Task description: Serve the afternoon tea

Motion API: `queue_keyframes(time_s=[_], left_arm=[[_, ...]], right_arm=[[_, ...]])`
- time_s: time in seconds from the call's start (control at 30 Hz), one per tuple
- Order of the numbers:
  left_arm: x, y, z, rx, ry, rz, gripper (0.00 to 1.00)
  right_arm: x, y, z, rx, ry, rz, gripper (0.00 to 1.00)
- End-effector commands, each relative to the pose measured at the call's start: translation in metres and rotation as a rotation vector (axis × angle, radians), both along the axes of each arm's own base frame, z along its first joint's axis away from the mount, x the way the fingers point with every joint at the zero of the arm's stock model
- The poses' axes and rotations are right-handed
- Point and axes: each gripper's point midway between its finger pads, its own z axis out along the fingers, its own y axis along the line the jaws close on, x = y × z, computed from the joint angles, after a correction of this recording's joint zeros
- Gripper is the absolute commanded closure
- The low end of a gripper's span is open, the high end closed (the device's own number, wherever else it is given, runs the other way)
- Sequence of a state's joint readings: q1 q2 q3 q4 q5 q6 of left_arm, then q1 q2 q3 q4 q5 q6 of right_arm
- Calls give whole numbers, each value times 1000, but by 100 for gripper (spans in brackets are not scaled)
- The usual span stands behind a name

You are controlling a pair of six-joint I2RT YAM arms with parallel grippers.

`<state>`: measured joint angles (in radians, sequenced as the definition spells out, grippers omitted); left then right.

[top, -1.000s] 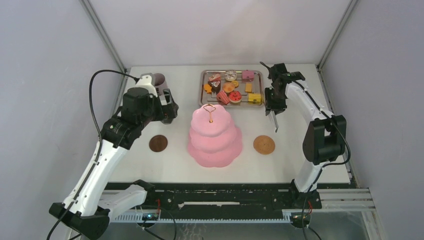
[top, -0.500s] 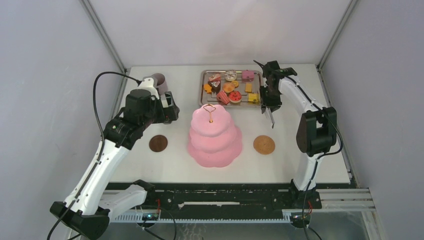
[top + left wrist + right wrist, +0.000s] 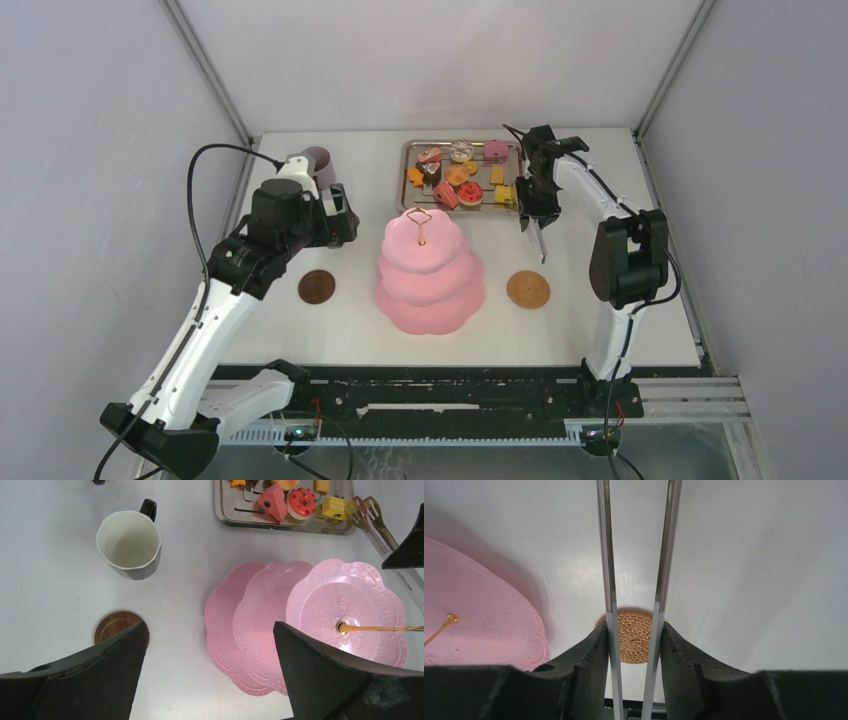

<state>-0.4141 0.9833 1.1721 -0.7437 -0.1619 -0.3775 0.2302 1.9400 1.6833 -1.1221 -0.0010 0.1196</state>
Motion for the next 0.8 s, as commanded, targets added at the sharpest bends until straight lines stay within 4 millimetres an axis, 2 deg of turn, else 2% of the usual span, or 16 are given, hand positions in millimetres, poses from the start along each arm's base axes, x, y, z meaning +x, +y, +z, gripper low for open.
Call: queue_keyframes(time_s=[0.0, 0.27, 0.43, 0.77], left_arm=[[0, -2, -1, -17, -11, -1, 0], [0, -3, -1, -21, -9, -5, 0], [0, -4, 0, -23, -12, -5, 0], [1, -5, -6, -22, 4, -5, 0]], right_arm=[[6, 19, 21, 58, -59, 56, 54], [-9, 31, 22, 65, -61, 78, 54], [-8, 23, 26, 39, -112, 39, 48], [-2, 22, 12, 41, -101, 31, 48]])
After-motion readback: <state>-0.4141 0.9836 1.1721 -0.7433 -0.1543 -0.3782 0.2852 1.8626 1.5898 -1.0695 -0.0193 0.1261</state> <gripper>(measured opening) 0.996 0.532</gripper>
